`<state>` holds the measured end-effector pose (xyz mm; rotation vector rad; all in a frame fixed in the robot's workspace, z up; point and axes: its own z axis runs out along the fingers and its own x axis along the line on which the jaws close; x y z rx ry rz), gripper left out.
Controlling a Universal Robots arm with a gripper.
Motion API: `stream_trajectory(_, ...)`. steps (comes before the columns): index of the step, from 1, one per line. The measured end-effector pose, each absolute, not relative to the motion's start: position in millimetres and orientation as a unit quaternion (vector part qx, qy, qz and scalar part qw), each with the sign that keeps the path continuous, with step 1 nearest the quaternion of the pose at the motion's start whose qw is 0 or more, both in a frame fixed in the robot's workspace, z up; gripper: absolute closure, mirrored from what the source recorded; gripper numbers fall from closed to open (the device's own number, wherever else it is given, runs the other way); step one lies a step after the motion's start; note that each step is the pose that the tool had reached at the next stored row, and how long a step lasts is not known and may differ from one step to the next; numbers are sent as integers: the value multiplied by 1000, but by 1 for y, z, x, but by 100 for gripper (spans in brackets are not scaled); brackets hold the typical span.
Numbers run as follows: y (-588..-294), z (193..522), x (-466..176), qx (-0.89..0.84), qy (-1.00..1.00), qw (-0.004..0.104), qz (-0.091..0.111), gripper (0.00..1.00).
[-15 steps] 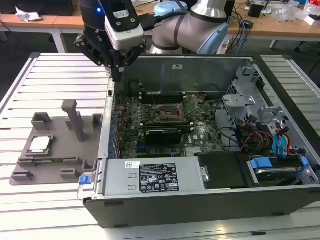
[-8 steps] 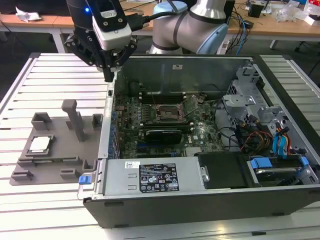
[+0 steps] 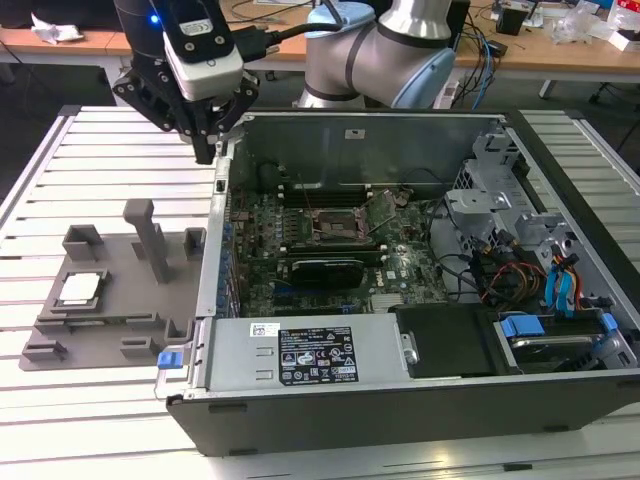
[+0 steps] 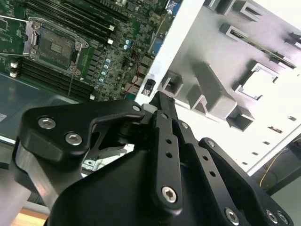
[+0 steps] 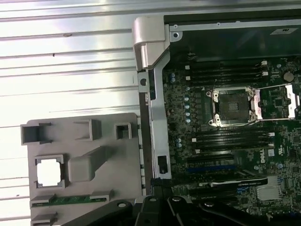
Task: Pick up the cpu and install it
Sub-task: 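Reach for the cpu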
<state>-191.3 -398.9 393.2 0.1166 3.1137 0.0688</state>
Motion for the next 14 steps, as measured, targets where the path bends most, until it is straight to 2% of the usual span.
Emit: stream_trajectory(14, -399, 393, -228, 37, 999, 12, 22, 89)
